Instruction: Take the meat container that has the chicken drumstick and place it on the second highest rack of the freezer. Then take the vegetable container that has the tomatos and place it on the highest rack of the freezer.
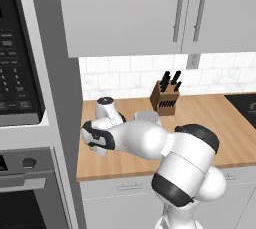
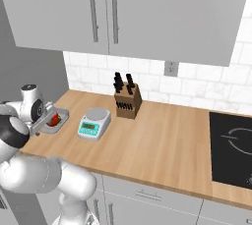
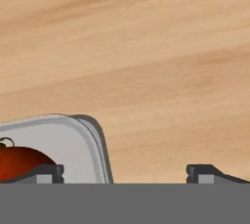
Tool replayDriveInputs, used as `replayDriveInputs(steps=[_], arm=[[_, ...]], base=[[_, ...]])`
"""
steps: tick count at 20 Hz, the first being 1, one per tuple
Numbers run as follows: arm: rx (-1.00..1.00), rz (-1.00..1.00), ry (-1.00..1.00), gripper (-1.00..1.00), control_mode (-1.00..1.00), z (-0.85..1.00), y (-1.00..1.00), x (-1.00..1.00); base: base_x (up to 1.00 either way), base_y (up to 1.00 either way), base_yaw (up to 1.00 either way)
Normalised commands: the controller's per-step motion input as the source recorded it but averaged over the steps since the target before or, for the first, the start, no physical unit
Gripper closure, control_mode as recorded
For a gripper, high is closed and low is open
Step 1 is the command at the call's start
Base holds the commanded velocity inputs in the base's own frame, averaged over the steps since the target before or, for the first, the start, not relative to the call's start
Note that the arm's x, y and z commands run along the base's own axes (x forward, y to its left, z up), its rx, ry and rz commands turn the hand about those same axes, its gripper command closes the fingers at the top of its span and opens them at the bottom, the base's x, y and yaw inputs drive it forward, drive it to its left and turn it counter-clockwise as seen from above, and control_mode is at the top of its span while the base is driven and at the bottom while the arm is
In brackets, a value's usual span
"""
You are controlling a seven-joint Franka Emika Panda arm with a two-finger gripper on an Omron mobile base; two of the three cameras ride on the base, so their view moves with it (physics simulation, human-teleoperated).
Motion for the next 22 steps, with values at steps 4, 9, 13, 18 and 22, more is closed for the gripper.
replayDriveInputs(steps=[4,9,13,18,22], arm=[[-0.02,0.00,0.00,-1.00,-1.00,-0.23,0.04,0.12],[-0.01,0.00,0.00,-1.00,-1.00,-0.10,0.11,0.00],[-0.01,0.00,0.00,-1.00,-1.00,-0.18,0.10,0.06],[-0.01,0.00,0.00,-1.00,-1.00,-0.27,0.08,0.02],[0.00,0.00,0.00,-1.00,-1.00,-0.35,0.00,0.00]], base=[[0.00,0.00,0.00],[0.00,0.00,0.00],[0.00,0.00,0.00],[0.00,0.00,0.00],[0.00,0.00,0.00]])
